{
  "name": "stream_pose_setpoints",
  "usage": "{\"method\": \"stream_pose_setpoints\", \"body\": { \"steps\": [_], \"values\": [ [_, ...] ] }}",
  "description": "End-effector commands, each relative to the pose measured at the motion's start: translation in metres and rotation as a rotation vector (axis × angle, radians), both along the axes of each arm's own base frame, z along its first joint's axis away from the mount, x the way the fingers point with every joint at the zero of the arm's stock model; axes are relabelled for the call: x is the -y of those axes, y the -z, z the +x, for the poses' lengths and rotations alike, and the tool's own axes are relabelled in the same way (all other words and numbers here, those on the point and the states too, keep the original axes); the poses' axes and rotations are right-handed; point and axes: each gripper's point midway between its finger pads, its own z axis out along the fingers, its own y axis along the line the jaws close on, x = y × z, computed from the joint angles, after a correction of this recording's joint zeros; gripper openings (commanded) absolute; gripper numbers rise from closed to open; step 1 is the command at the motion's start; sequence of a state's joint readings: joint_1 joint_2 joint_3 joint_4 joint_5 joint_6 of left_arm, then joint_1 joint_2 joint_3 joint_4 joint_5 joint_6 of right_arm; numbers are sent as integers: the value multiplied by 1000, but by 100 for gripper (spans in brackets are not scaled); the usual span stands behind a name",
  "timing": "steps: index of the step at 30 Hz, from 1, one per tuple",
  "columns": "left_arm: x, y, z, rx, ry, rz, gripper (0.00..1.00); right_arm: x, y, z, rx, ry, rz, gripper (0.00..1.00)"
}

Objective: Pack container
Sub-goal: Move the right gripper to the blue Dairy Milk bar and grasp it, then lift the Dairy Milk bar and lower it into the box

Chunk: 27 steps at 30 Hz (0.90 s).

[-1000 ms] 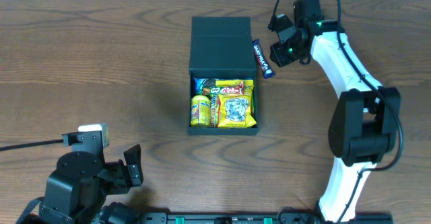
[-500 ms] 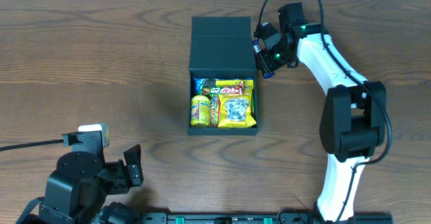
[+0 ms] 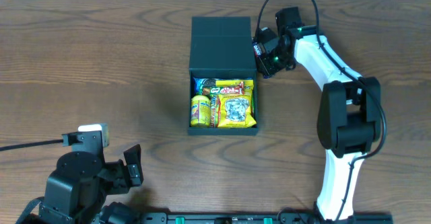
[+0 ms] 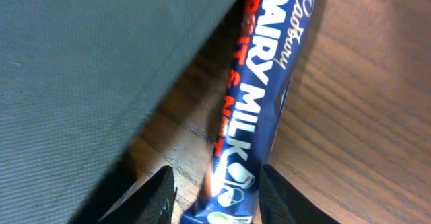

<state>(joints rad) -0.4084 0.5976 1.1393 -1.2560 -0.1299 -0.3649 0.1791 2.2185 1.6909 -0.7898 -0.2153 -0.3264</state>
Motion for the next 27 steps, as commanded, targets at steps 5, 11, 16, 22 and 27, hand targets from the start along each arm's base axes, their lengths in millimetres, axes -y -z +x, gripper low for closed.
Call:
{"method": "stream_pose_setpoints", "body": {
  "steps": [5,11,16,22,27],
  "values": [
    [0,0,-1,3,8,1,95,0,22,-9,-55,-18,-19,38],
    [0,0,-1,2,9,1,95,4,25,-9,-54,-13,-45,37],
    [0,0,-1,2,9,1,95,5,29,-11,-66,-12,-50,32],
    [0,0,-1,2,9,1,95,5,30,-11,-67,-11,-51,26],
    [0,0,-1,2,9,1,95,6,28,-11,-68,-3,-49,22]
  ]
}}
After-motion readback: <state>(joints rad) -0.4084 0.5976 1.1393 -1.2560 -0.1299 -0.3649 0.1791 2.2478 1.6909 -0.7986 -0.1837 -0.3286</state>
